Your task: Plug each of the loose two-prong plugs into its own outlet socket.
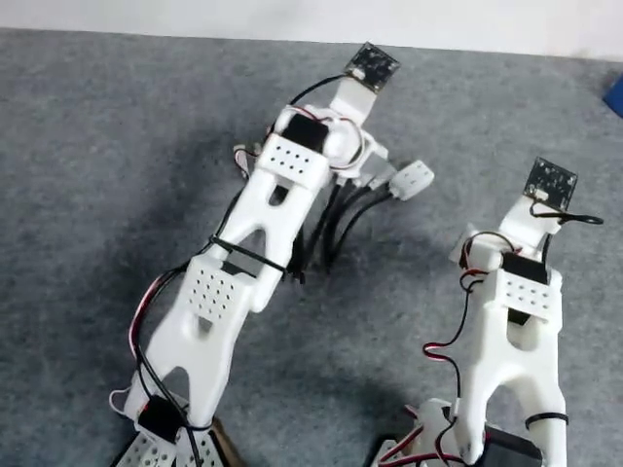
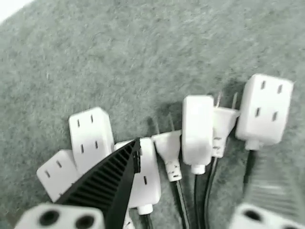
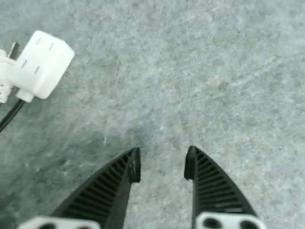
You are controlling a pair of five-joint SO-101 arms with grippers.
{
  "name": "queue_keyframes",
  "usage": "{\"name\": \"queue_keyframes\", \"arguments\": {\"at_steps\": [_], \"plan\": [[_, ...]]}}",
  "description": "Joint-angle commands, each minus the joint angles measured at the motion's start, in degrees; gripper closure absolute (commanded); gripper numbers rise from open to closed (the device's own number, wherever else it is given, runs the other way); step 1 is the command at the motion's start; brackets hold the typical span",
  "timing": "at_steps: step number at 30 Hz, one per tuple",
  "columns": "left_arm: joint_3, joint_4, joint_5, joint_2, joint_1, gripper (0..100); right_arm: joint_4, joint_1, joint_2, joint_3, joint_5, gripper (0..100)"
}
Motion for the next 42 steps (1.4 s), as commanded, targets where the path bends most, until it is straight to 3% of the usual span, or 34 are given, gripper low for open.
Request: {"name": "queue_keyframes", "arguments": {"at_steps": [1, 3, 8, 23, 26, 32, 36, 42], "plan": [[-3.5, -1.1, -0.6, -0.7, 0.8, 82, -1.1, -0.7, -0.3, -1.4, 1.3, 83.4], [-4.3, -1.2, -0.8, -0.7, 0.8, 81, -1.1, -0.7, -0.3, -1.4, 1.3, 83.4], [-2.2, -1.3, -2.1, -0.1, 1.3, 68, -1.1, -0.8, -0.3, -1.3, 1.5, 83.4], [-1.8, -4.7, -2.4, 9.0, 2.4, 69, -1.0, -0.8, -0.3, -1.2, 1.6, 83.4], [-1.9, -4.7, -2.4, 9.9, 2.4, 73, -1.0, -0.8, -0.3, -1.2, 1.6, 83.4], [-3.1, -4.3, -2.4, 9.9, 2.4, 91, -0.9, -0.8, -0.3, -1.2, 1.6, 83.4], [-11.7, 1.3, -2.4, 9.9, 2.3, 99, -0.9, -0.8, -0.3, -1.2, 1.6, 83.4], [-30.3, 19.2, -2.4, 9.9, 2.8, 99, -0.9, -0.9, -0.3, -1.2, 1.6, 83.4]]}}
